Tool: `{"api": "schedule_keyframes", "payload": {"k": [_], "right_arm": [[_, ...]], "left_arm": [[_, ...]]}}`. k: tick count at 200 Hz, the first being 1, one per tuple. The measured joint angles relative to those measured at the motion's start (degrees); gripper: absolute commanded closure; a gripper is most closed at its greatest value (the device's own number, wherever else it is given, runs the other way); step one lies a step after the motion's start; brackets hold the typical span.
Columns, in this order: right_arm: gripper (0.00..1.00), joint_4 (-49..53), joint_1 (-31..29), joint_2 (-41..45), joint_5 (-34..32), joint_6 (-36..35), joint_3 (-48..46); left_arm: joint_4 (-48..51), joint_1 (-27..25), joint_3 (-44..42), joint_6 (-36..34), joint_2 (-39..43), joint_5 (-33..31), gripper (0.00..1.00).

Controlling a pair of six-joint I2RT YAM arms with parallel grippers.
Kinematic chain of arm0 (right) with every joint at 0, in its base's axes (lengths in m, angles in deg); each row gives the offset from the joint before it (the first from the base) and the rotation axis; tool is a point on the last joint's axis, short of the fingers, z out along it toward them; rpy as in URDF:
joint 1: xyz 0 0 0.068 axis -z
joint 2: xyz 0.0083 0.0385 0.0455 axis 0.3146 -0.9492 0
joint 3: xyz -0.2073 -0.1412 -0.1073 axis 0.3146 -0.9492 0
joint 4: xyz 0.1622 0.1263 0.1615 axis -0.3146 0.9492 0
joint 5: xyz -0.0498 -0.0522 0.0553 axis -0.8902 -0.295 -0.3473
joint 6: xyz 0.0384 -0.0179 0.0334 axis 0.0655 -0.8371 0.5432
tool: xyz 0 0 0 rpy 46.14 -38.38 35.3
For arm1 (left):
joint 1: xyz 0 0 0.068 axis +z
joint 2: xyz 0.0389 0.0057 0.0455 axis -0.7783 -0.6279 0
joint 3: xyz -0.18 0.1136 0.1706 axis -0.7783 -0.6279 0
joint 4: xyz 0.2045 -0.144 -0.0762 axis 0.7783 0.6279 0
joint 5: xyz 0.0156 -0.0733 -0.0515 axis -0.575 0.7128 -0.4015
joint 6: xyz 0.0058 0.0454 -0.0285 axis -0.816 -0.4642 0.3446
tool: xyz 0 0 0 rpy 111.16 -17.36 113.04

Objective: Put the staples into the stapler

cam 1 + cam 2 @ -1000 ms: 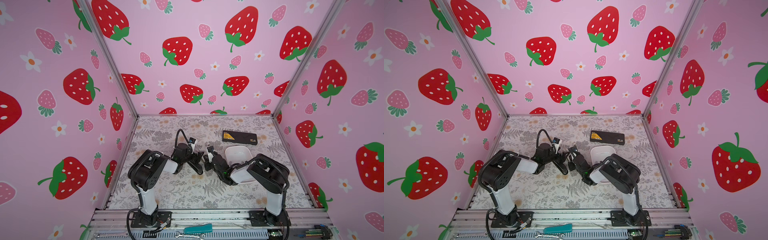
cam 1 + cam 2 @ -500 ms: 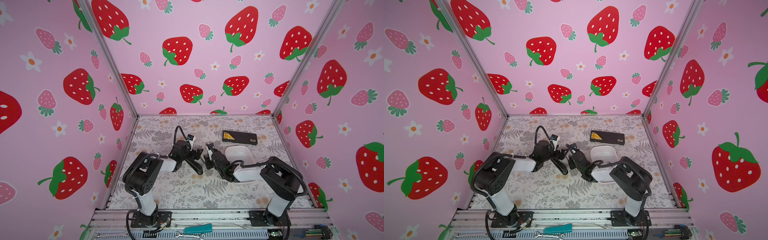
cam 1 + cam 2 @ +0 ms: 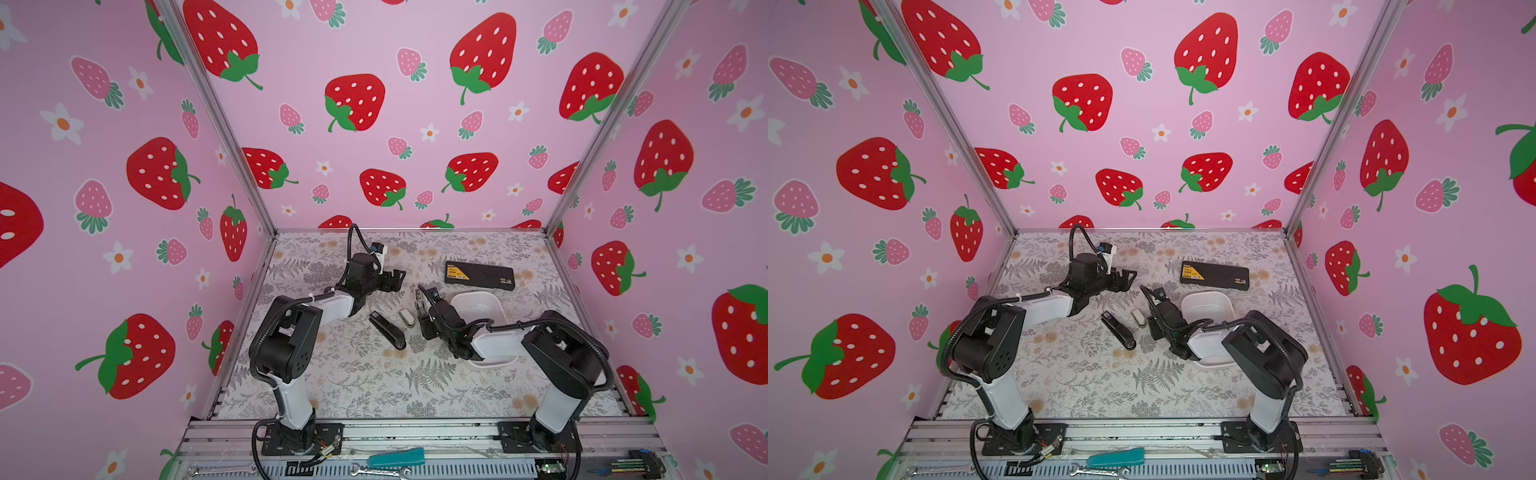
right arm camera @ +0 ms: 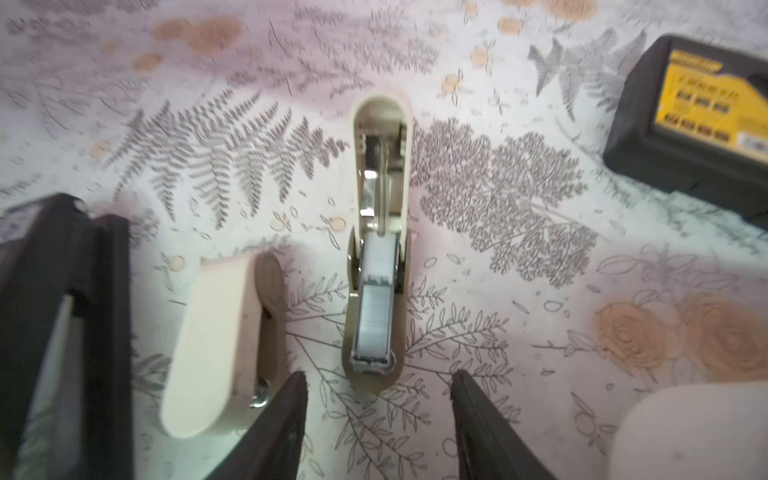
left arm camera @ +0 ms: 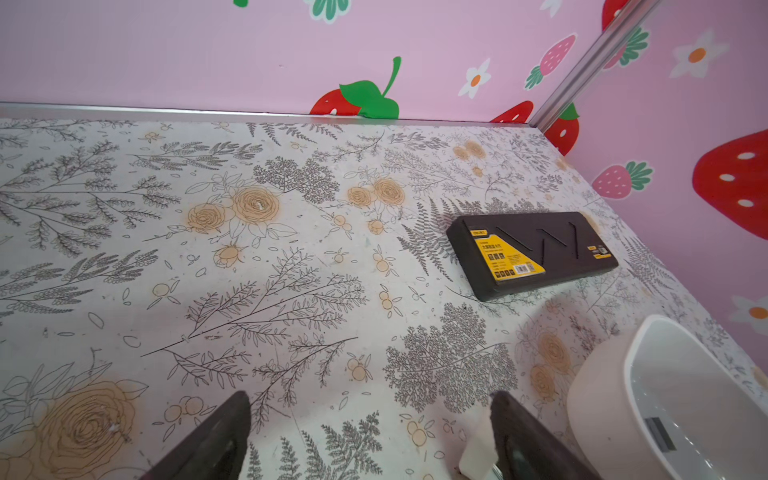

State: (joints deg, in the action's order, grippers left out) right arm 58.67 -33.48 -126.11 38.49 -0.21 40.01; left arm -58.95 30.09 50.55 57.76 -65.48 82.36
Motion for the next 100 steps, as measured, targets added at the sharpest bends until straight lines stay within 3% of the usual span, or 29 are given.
{"api": "schedule_keyframes", "payload": {"k": [58, 100], "right_arm": [[0.64, -2.9, 0.6, -3.9, 0.7, -0.6, 1.0], [0.70, -4.8, 0.7, -4.8, 1.2, -1.0, 1.1]], "left_arm": [[7.0, 1.0, 5.4, 0.9, -5.8, 1.1, 0.08], [10.4, 0.7, 8.2, 0.7, -8.6, 2.8, 0.09]]}}
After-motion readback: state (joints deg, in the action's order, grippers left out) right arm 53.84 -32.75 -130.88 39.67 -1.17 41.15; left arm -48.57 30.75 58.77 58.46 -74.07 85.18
